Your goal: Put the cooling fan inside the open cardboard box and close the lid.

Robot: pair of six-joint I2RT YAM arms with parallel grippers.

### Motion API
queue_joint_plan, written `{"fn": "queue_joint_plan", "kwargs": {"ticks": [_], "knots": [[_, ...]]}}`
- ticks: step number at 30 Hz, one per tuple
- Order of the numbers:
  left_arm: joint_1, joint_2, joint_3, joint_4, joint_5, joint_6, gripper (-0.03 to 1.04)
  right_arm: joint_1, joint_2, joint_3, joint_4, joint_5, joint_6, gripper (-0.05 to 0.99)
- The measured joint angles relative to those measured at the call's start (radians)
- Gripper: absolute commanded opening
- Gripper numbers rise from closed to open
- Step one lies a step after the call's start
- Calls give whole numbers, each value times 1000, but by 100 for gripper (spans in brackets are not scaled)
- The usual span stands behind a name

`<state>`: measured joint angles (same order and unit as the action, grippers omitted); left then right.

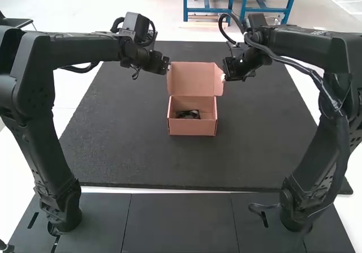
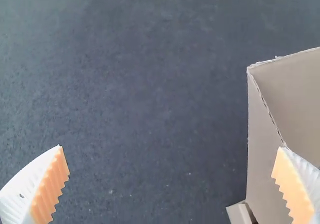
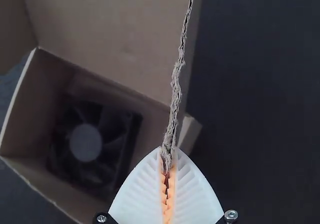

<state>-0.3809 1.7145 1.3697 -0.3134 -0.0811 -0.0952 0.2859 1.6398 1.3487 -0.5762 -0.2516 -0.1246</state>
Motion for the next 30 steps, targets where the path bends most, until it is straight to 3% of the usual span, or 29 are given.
{"fn": "queue_joint_plan", "kwargs": {"ticks": [17, 30], "knots": [[-8, -21, -9, -41, 52, -23, 96, 0, -21, -19, -18, -8, -27, -2], [-12, -21, -33, -52, 59, -23, 96, 27, -21, -48, -28, -38, -40, -2]]}}
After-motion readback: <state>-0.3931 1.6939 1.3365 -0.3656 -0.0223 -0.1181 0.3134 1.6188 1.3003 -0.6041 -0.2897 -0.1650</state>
